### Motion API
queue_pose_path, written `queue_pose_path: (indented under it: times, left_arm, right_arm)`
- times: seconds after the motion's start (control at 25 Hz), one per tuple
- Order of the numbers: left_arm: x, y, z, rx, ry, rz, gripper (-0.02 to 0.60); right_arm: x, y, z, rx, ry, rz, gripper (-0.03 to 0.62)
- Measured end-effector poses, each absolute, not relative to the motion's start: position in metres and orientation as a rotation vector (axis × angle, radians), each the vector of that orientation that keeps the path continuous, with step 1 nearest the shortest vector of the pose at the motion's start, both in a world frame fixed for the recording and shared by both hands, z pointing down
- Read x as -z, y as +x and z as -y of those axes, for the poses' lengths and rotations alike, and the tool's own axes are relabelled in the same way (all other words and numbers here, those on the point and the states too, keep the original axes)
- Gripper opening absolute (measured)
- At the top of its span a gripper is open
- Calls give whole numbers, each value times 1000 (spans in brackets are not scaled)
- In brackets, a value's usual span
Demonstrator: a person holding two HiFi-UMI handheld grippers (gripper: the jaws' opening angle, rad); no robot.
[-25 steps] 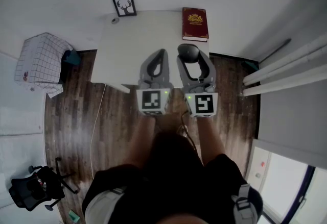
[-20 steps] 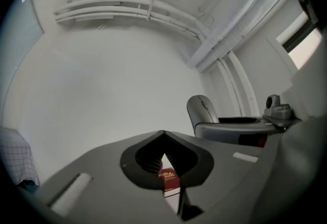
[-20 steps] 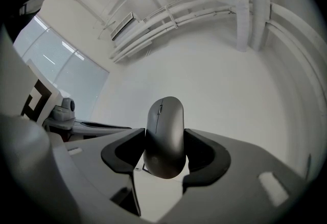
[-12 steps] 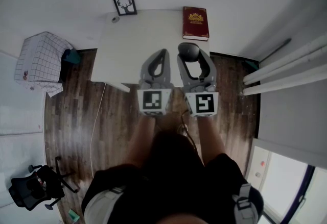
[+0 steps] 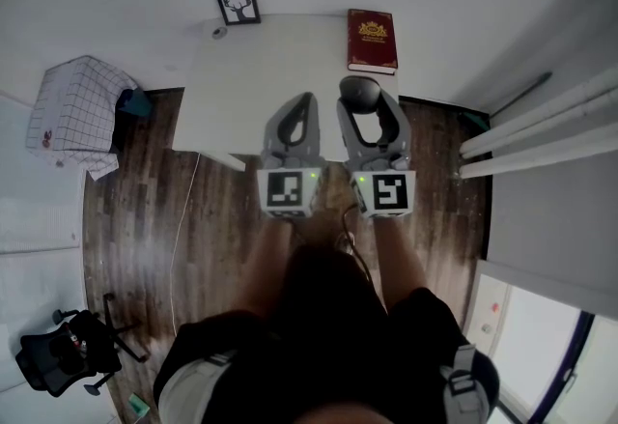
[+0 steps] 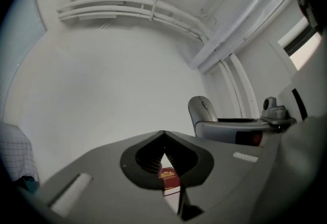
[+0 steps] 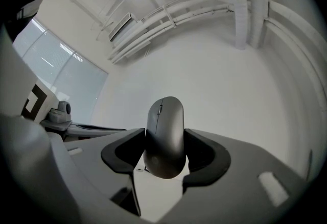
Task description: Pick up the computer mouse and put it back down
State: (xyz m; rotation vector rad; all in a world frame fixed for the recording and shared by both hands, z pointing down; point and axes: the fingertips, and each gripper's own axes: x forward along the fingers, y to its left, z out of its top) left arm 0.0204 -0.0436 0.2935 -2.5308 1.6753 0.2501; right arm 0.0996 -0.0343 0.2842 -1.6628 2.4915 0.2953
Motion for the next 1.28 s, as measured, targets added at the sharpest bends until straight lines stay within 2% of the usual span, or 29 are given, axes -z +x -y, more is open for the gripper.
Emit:
queue_pose_path:
  times: [0.8, 1.28]
  left_arm:
    - [-303, -57, 56, -242, -2535, -1683, 0]
    - [-321, -117, 99, -219, -2506, -1786, 0]
  right_arm:
    - [-283, 36, 47, -344, -1701, -2486, 258]
    - [-296, -20, 95, -296, -1621, -2590, 258]
